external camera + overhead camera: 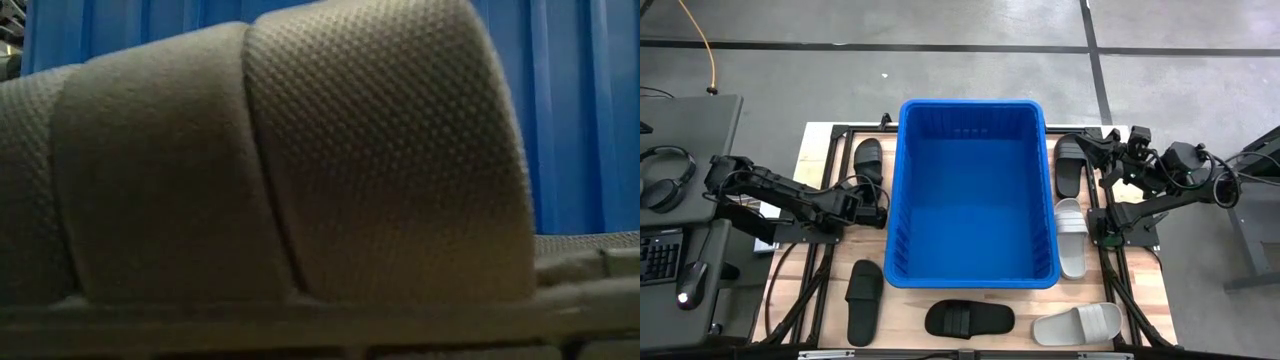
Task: Pick and place slides into bin
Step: Put the black slide into the blue container
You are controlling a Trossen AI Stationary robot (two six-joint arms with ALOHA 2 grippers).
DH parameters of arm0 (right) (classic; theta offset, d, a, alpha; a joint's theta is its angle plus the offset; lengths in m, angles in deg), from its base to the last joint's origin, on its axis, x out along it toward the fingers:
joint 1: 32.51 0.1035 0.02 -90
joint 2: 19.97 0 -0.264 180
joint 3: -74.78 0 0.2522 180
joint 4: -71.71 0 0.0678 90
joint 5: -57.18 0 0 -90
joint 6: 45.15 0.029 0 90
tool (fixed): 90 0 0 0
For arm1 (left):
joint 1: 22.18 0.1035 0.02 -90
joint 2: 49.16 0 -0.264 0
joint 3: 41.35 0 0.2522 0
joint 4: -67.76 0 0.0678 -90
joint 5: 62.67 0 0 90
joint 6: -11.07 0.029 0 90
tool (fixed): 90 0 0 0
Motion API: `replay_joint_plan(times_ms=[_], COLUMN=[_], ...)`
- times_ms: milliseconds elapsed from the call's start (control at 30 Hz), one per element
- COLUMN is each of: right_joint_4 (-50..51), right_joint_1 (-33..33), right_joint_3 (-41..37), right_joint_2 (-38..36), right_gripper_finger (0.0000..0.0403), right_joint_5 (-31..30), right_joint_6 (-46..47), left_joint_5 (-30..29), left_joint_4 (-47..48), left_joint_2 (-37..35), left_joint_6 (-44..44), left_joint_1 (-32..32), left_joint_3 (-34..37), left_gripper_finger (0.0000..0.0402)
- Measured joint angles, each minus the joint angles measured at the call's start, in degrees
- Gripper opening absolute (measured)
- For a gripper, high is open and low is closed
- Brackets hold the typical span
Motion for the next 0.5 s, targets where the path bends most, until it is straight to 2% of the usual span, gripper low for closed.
replay_joint_plan(times_ms=[167, 333, 500], right_joint_4=[0.5, 0.6, 0.6], right_joint_1=[0.0, 0.0, 0.0], right_joint_3=[0.0, 0.0, 0.0], right_joint_2=[0.0, 0.0, 0.0], right_gripper_finger=[0.0000, 0.0000, 0.0000], right_joint_5=[0.0, 0.0, 0.0], right_joint_6=[-0.1, -0.1, -0.2], left_joint_5=[-1.2, -4.7, -0.3], left_joint_4=[-0.5, -1.1, -3.5], left_joint_2=[0.0, -0.2, 0.8], left_joint_6=[-1.4, -0.4, -1.6], left_joint_1=[0.0, -1.7, -1.8], left_joint_3=[0.0, 0.0, 0.0], left_gripper_finger=[0.0090, 0.0175, 0.0250])
